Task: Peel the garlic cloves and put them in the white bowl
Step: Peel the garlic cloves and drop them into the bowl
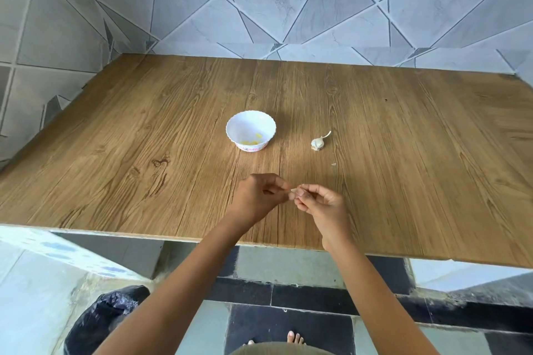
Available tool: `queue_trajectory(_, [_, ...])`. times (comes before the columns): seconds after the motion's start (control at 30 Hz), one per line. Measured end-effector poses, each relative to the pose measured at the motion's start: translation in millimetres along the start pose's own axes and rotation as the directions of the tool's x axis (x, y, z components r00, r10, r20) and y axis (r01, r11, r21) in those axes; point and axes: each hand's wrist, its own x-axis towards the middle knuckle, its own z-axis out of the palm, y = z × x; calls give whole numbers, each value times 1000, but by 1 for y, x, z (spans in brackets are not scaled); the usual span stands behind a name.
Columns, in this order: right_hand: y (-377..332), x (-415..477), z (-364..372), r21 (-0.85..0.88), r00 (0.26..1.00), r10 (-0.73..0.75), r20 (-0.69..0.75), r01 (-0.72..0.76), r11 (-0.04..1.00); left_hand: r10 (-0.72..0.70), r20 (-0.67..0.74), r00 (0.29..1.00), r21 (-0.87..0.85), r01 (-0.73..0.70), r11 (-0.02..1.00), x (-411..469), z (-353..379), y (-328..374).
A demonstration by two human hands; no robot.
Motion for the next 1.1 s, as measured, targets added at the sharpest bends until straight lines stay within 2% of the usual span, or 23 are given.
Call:
queue_trajectory(0.13, [1, -3, 4, -63, 1000, -17, 10, 17, 998, -41, -4, 999, -111, 40, 993, 0, 0, 3])
queue_trajectory(0.3, [-4, -2, 5, 16, 988, 152, 35, -153, 988, 22, -12, 1000, -54, -23, 998, -3, 1, 1])
queue_trajectory(0.37, [-6, -2, 5, 10, 982, 178, 59, -179, 984, 39, -26, 999, -59, -40, 997, -4, 3, -1])
queue_trajectory(0.5, [-10, -1, 6, -22, 987, 148, 67, -147, 989, -44, -4, 999, -277, 41, 960, -6, 4, 2])
queue_trajectory(0.6, [-11, -2, 2, -44, 992, 75, 96, -71, 996, -77, -12, 997, -348, 67, 935, -8, 2, 4])
queue_trajectory(0.7, [-9, -3, 1, -172, 990, -9, 139, 33, 985, -79, -16, 997, -332, 69, 941, -9, 0, 6])
queue_trajectory(0.77, [-7, -3, 0, -177, 989, -42, 143, 67, 982, -67, -5, 998, -322, 62, 945, -9, 0, 7])
queue_trajectory(0.93, [-13, 0, -4, -60, 980, 103, 169, -94, 994, -3, 5, 1000, -258, 4, 966, -8, -2, 6])
queue_trajectory(1.1, [-14, 3, -3, -133, 976, 132, 171, -109, 985, 40, 9, 999, -231, -37, 972, -10, 2, 6])
